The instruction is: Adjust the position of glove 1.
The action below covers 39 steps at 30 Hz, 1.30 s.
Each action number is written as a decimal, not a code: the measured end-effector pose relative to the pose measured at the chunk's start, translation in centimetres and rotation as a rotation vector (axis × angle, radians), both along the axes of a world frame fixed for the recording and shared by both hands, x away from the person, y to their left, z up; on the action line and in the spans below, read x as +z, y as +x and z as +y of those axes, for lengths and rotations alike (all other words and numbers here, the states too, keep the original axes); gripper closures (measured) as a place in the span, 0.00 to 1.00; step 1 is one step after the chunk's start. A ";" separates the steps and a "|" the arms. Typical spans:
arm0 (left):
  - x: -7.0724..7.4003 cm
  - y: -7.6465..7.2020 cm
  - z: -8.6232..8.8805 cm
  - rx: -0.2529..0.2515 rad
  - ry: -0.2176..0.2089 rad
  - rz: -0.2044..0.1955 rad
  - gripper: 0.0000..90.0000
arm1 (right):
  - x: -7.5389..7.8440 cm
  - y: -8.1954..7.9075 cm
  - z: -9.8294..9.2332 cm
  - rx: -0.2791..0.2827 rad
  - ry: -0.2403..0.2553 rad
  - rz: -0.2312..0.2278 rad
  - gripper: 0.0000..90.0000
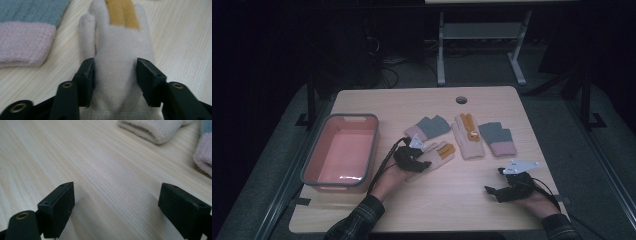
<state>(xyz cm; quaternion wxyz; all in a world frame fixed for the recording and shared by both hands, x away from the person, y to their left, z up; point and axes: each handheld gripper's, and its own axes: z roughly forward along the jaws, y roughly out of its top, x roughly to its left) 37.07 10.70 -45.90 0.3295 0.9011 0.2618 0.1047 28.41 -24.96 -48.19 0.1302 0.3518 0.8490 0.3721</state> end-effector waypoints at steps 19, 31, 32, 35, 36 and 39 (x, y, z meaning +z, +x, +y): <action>0.5 -3.9 -1.5 0.004 -0.024 0.112 0.60 | 0.0 0.0 0.0 0.000 0.000 -0.001 0.15; 0.4 -6.7 -3.8 -0.030 -0.072 0.151 0.59 | 0.0 0.0 0.0 0.000 0.000 -0.001 0.15; 0.4 -6.7 -3.9 -0.035 -0.072 0.150 0.58 | 0.0 0.0 0.0 -0.001 0.000 0.001 0.15; 0.7 -6.5 -3.5 -0.033 -0.104 0.149 0.51 | 0.0 0.0 0.0 0.000 0.001 0.001 0.15; 0.8 -6.5 -3.3 -0.037 -0.105 0.149 0.49 | 0.0 0.0 0.0 0.000 0.001 0.001 0.15; 1.6 -6.5 -2.4 -0.034 -0.130 0.132 0.51 | 0.0 0.0 0.0 0.000 0.000 0.000 0.15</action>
